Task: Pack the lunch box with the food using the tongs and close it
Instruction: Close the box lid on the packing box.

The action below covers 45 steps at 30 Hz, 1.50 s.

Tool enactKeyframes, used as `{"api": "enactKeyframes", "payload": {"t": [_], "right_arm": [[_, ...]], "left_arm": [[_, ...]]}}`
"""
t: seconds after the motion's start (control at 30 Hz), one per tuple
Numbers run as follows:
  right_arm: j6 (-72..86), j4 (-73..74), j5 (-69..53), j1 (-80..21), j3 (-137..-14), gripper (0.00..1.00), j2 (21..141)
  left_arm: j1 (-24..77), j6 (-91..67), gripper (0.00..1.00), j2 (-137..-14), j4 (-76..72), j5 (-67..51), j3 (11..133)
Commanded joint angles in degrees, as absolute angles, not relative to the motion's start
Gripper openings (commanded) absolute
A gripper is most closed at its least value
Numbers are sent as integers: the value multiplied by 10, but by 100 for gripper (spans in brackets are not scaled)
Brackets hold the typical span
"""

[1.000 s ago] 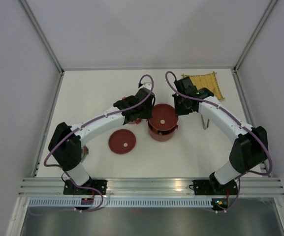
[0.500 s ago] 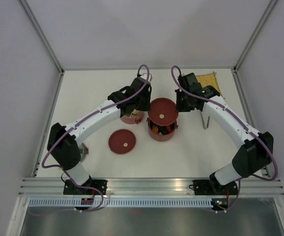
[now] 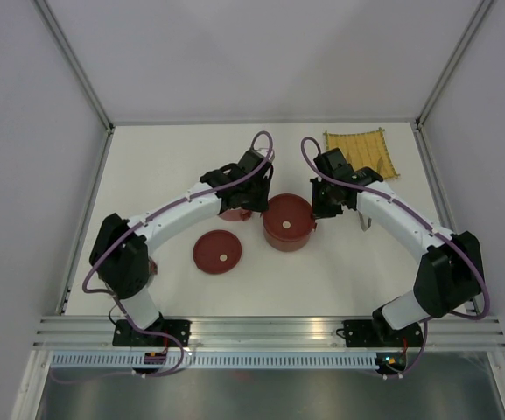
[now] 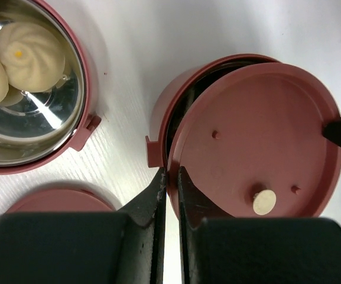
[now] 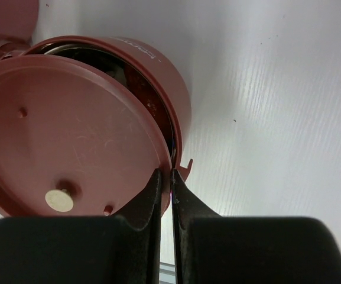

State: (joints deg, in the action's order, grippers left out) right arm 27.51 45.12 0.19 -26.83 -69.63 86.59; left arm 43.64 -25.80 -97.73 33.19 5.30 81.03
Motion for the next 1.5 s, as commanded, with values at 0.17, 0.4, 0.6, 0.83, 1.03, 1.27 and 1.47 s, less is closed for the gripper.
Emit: {"api": "enactKeyframes", "payload": {"t": [0.17,0.4,0.6,0.83,1.03,1.27,1.47], "right_arm": [[279,436,-4,-272,-690,0,863],[280,416,25,-272,-673,1,868],[281,400,24,-272,-674,0,877],[279,404,25,-272,-676,0,883],[279,396,28,-273,-643,1,871],[265,374,35,-272,-619,10,873],[258,367,32,-272,-616,24,861]], "left_arm": [[447,-271,7,-1009,274,59,785],[449,-272,7,-1010,236,97,758],[449,-263,7,-1015,225,126,766],[449,-248,7,-1013,214,132,765],[453,-263,7,-1004,211,126,738],[475,-266,7,-1005,196,169,717],[493,-266,13,-983,170,221,682]]}}
